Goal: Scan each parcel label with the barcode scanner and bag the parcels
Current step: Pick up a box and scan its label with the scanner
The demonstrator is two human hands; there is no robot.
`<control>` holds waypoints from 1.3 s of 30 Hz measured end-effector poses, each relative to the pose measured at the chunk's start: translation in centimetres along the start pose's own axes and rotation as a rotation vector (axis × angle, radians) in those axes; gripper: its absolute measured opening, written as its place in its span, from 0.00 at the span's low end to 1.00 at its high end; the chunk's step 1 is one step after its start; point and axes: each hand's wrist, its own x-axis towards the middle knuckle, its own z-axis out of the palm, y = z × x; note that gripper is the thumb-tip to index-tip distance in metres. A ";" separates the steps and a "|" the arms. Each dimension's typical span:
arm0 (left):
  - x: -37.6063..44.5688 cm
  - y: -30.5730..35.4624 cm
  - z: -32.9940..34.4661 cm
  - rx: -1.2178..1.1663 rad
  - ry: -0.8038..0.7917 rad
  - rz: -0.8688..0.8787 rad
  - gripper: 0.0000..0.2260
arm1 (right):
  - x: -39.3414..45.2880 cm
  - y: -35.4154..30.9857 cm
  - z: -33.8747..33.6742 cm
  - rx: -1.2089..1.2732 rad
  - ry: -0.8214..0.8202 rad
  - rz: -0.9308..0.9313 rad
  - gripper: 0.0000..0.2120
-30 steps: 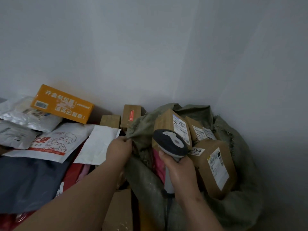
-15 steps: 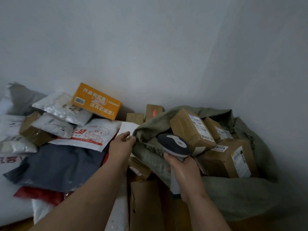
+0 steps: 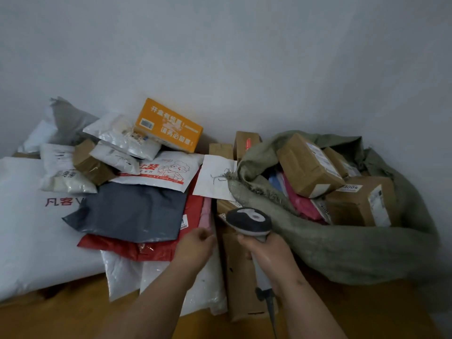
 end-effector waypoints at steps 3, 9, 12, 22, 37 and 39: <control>-1.3 -1.8 2.3 0.024 -0.233 -0.117 0.06 | 0.1 2.7 -0.4 -0.095 0.012 0.072 0.08; -3.3 -4.5 6.2 -0.033 -0.299 -0.257 0.17 | 0.3 7.6 -1.4 -0.160 -0.045 0.299 0.11; -4.0 -5.3 7.2 -0.126 -0.283 -0.333 0.20 | 0.1 8.4 -2.0 -0.116 -0.065 0.348 0.09; -8.2 -3.8 8.7 -0.428 -0.169 -0.467 0.53 | -2.5 7.1 -5.4 0.188 -0.230 0.240 0.23; -13.3 -1.2 3.6 -1.322 -0.611 -0.166 0.37 | -6.2 2.1 -6.7 0.371 -0.211 0.038 0.19; -13.4 -0.4 3.1 -1.278 -0.638 -0.126 0.36 | -6.5 1.5 -6.4 0.384 -0.249 -0.010 0.23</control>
